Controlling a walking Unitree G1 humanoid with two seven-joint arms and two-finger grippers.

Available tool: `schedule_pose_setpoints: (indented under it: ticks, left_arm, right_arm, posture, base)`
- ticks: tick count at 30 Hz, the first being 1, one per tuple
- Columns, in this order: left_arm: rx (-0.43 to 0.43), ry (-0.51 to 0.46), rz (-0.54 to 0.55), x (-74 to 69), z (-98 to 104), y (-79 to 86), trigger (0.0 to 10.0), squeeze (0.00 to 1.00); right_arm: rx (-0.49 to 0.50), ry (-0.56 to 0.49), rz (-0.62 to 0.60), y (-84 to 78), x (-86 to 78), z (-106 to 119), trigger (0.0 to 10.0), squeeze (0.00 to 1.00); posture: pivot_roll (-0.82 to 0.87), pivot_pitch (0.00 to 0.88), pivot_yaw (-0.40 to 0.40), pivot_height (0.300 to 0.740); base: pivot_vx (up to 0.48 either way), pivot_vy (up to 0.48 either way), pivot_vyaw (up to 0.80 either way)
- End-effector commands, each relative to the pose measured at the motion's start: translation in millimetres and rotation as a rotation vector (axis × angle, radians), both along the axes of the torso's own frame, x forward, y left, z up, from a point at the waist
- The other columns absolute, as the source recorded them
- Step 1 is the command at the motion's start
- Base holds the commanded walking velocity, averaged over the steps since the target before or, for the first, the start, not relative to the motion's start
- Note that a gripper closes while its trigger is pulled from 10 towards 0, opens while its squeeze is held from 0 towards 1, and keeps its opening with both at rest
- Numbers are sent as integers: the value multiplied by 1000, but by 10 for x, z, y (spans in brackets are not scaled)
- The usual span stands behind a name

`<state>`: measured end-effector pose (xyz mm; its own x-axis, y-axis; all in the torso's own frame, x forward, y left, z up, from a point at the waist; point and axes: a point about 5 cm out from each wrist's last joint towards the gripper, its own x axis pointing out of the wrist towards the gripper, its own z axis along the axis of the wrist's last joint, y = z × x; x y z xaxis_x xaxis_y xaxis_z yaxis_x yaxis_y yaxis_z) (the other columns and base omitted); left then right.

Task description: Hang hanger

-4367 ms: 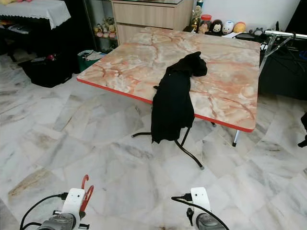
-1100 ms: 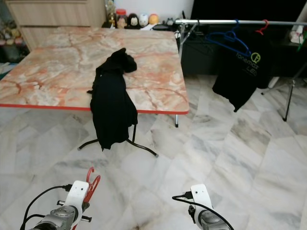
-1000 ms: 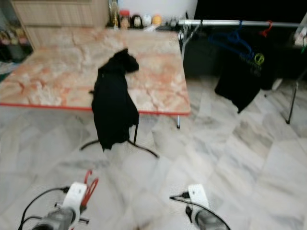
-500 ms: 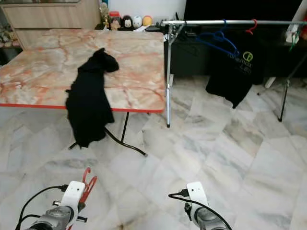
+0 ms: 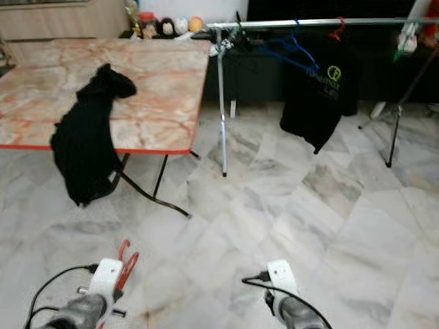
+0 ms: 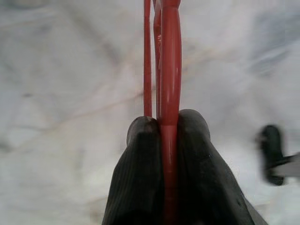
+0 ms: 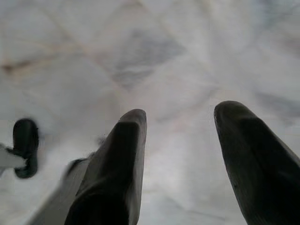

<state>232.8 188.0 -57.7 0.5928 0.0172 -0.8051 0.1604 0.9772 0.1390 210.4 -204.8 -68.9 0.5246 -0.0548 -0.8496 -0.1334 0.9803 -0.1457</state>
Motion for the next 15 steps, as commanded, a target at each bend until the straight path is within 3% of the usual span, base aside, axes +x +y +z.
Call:
schedule_pose_setpoints:
  ticks: [1,15]
  left_arm:
    - [31,13,8,-25,-1,110,10000,0]
    - [32,18,4,-38,-7,116,10000,0]
  right_arm:
    - [10,-9,13,66,29,6,10000,0]
    - [10,-9,15,73,19,-1,10000,0]
  posture:
    - [-49,0,-12,740]
    - [-48,0,-9,740]
  base:
    - [0,-322,0]
    - [0,-318,0]
